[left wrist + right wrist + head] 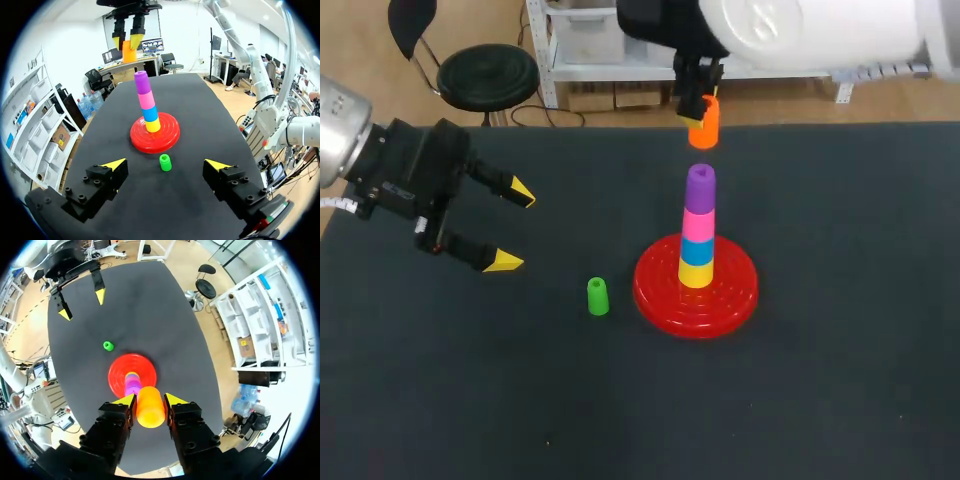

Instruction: Pick up and stack the cylinders on the red base in this order: pink,purple,orange,green

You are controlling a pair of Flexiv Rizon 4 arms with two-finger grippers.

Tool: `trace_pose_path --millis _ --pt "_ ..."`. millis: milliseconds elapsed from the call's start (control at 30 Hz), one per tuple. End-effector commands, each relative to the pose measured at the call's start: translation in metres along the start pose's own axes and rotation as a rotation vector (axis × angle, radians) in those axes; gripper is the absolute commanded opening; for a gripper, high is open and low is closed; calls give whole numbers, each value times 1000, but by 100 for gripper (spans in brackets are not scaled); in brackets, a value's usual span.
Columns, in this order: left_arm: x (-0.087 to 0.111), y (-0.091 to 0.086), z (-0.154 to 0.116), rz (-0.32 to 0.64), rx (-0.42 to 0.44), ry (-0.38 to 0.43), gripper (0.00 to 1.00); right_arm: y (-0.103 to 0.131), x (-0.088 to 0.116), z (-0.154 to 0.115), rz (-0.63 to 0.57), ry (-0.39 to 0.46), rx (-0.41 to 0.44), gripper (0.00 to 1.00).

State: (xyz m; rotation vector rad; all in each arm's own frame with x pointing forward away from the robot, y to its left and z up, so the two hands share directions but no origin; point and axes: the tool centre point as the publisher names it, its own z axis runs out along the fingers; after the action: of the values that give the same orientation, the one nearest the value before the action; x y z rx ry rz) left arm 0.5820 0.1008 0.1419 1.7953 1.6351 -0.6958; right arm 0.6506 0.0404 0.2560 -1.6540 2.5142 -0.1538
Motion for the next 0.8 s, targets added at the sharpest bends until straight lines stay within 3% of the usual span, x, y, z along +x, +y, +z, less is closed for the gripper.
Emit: trace_pose_path --millis 33,467,800 --pt "1 0 0 2 -1 -3 100 -7 -7 2 2 52 -58 0" --pt "1 0 0 2 -1 -3 100 7 5 15 10 39 -56 0" --pt "1 0 0 2 -1 -3 100 2 7 28 18 41 -92 0"
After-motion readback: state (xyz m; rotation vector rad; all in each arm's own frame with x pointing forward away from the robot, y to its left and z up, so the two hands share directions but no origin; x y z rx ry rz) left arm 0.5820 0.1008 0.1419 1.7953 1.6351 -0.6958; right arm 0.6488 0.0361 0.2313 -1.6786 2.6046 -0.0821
